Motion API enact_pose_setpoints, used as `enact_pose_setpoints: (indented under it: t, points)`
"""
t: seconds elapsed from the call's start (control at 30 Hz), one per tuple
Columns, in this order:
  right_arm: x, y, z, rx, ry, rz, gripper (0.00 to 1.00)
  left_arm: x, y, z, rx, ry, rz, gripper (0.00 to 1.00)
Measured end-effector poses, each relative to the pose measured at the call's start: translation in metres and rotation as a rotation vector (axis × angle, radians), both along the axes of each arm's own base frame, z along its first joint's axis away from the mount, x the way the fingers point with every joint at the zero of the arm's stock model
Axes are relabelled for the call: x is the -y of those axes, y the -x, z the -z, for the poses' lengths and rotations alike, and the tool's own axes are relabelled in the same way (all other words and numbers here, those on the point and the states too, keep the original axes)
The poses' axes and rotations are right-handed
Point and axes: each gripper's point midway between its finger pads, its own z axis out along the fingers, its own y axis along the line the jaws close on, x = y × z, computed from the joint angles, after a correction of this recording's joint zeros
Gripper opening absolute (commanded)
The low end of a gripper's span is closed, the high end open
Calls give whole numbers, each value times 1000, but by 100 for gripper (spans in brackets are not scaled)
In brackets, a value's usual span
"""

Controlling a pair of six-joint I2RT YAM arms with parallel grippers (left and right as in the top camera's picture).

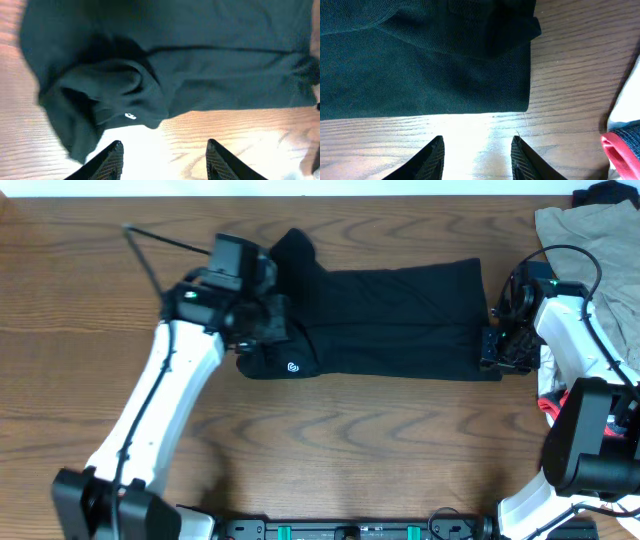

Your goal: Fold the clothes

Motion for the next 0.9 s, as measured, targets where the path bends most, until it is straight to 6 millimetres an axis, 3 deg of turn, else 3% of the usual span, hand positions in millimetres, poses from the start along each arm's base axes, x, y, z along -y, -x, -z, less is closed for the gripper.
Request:
enact_pose_setpoints:
  t: [0.2,0.37,0.63,0.9]
  points:
    - [0,2,0,-9,-1,-1,41,-10,10,69,-215,-76,-32,48]
    - [0,2,0,-9,-1,-1,41,-33,15,102,-320,-154,-77,49]
    - [0,2,0,-9,-1,-1,42,-60,-7,113,-286,-166,-158,50]
    - [0,4,0,-14,-2,-2,42,-42,-19,108,-245,-65,-136,50]
